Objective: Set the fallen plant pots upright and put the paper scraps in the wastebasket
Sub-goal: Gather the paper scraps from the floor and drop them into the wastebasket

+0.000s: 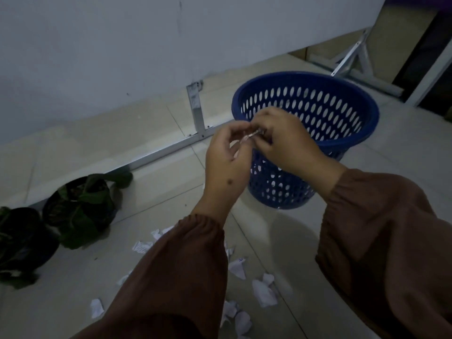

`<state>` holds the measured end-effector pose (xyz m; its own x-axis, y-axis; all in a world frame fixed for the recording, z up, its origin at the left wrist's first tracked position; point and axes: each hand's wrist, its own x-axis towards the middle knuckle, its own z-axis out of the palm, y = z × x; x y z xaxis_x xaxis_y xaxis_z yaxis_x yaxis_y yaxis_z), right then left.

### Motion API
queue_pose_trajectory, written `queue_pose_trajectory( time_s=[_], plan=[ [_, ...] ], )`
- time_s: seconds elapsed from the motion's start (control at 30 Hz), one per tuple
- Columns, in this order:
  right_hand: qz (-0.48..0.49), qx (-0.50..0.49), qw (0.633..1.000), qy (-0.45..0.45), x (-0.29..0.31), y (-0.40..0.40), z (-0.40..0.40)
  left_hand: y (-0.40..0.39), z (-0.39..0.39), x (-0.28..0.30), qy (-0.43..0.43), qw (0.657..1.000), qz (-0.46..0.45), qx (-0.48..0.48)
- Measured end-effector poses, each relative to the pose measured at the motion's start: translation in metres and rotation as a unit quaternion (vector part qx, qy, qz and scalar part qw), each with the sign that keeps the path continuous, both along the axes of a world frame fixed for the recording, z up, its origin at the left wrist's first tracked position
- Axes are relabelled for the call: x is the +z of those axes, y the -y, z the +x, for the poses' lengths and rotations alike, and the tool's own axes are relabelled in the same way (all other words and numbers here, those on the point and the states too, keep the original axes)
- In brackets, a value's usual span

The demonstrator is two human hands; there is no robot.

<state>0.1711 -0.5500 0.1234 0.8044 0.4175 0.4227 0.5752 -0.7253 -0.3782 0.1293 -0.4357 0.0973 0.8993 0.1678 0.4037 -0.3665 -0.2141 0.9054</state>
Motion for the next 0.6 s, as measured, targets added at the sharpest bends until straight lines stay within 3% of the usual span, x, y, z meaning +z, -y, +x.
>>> queue_pose_trajectory(
  time_s=[0.13, 0.33, 0.5, 0.6],
  plan=[
    [0.020, -0.075, 0.997, 0.017, 0.012, 0.025, 0.010, 0.015, 0.008, 0.010, -0.011, 0.998, 0.027, -0.063],
    [-0.004, -0.105, 0.994, 0.006, -0.001, 0.044, 0.011, 0.024, 0.010, -0.011, -0.028, 0.997, 0.058, -0.046],
    [0.028, -0.009, 0.999, 0.045, -0.027, 0.032, -0.021, 0.007, -0.005, -0.044, -0.055, 0.995, 0.084, 0.004],
    [0.000, 0.041, 0.999, -0.036, -0.070, 0.022, -0.047, -0.007, -0.029, -0.073, -0.094, 0.992, 0.076, 0.039]
  ],
)
